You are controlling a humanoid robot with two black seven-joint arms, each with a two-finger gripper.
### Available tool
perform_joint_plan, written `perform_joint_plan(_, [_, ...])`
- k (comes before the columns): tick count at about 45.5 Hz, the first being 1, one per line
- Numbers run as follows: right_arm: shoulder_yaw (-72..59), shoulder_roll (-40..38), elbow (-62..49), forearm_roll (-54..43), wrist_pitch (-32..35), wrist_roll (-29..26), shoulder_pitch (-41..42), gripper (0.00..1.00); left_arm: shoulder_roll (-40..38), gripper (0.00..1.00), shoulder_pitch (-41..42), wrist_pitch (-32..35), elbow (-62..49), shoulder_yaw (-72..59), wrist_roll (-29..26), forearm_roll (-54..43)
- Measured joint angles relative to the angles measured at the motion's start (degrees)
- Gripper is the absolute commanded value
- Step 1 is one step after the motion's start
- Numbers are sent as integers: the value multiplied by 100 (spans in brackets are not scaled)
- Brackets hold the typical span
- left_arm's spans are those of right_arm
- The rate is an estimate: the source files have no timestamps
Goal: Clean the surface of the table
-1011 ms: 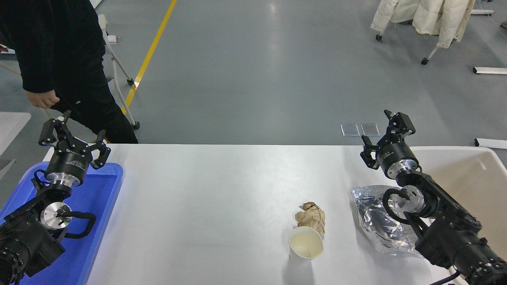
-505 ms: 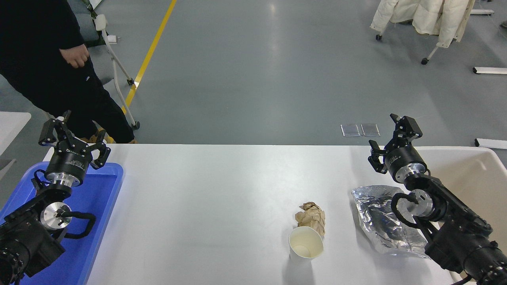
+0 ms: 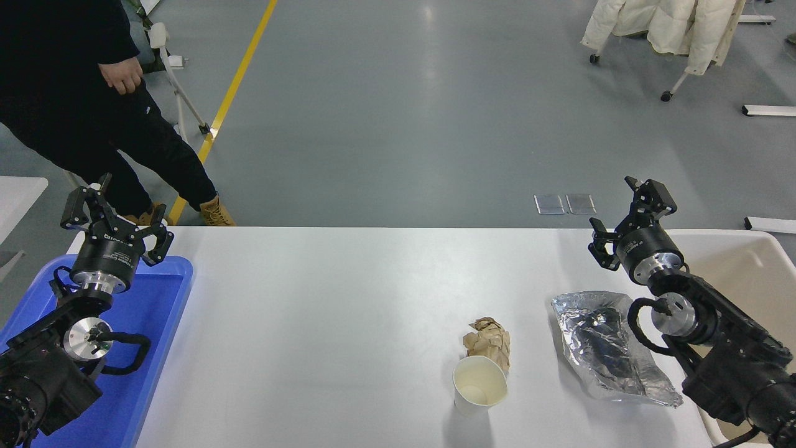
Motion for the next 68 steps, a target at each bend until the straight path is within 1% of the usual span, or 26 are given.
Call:
perform_joint_plan(10, [-873,-736,832,-102,-1,-90,104,98,0,100,0,0,0,2,0,0])
perform_joint_plan(21, [-1947,-1747,2082,-922,-48,-336,100,98,0,100,2,-1,1,2,0,0])
perform_joint_plan(28, [-2492,-2476,2965,-1261,-62,-579,85,98,0,100,1,-1,2,1,0,0])
perform_joint_plan(34, [-2998,-2949,3414,-1376,-80,-830,220,98,0,100,1,-1,1,1,0,1])
perform_joint_plan(41, [-3486,-3279,3698,-1362,-93,-978,484,98,0,100,-2,-1,-1,1,0,1])
perform_joint_plan(48, [-3755,-3461,4014,-1327,-56,-1060,524,98,0,100,-3,-7,-2,2,0,1])
perform_joint_plan(58, [-3945,-3831,4633,-1316,-27,-1269,267,98,0,100,-6,-7,0,4,0,1])
perform_joint_plan(68, [-4188,-4051,4979,-1298,-69,-1442,-173,98,0,100,-6,-8,-2,4,0,2])
